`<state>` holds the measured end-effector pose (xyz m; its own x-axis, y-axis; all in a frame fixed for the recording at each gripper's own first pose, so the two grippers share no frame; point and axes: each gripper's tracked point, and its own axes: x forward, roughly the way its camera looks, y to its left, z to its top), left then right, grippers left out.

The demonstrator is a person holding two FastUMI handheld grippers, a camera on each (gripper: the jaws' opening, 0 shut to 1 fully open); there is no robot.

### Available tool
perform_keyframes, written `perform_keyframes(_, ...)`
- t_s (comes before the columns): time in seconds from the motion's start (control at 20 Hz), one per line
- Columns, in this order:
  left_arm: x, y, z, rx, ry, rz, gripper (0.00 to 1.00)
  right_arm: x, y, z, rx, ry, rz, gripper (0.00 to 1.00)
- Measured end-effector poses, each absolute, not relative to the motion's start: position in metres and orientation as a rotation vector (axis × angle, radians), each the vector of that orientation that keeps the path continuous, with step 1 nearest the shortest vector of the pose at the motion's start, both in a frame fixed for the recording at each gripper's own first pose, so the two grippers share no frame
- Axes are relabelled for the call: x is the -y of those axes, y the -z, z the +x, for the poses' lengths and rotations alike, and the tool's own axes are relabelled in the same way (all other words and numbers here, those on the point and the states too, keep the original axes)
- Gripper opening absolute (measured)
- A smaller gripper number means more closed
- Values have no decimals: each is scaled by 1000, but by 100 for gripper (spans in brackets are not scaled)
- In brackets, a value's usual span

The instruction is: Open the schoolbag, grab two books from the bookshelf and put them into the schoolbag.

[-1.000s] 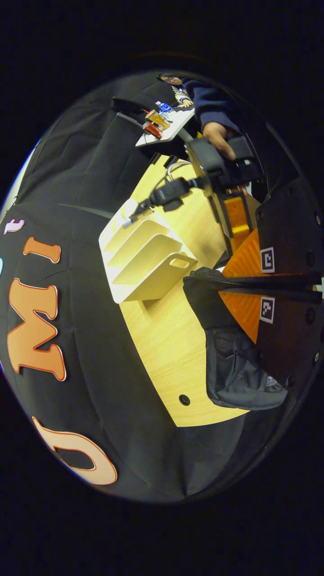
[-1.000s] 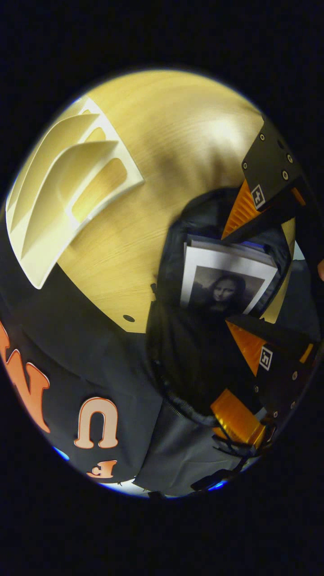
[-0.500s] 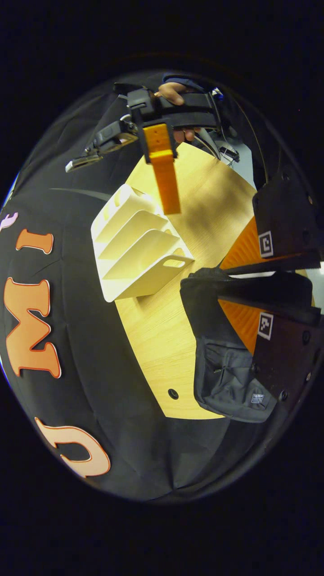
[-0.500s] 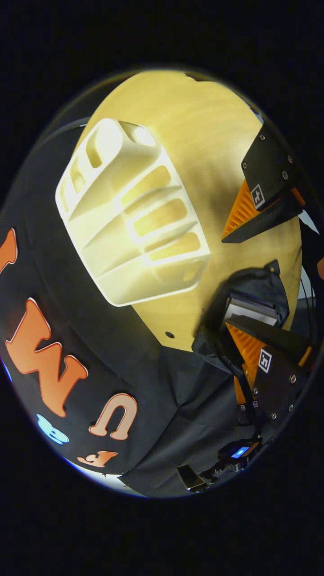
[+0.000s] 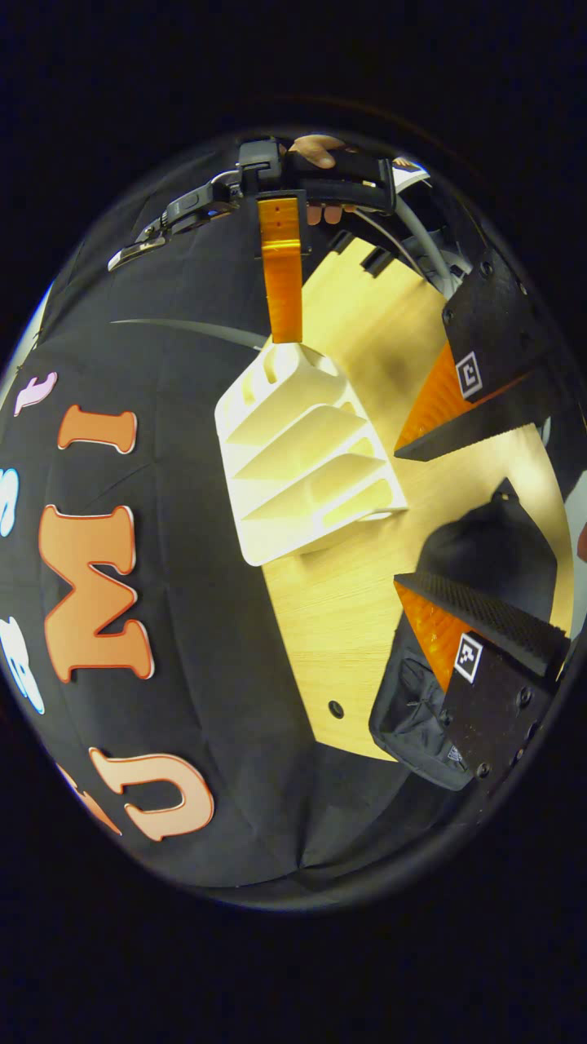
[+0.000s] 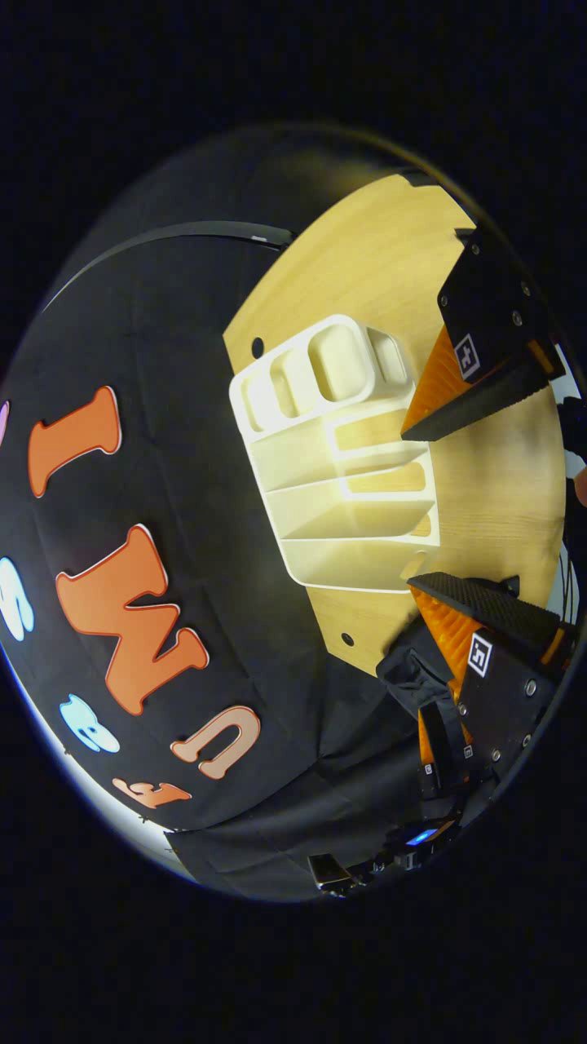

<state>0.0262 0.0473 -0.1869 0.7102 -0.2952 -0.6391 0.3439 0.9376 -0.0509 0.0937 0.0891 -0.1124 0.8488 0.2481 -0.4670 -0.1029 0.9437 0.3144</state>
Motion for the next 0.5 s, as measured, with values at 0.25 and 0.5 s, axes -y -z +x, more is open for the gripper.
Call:
perform_keyframes(0.25, -6, 135, 27, -517, 231, 9, 92, -49, 60, 87, -372, -189, 167, 96)
perform_keyframes(0.5, 12, 92, 30, -360, 120, -58, 92, -23, 15, 76, -229, -167, 73, 96)
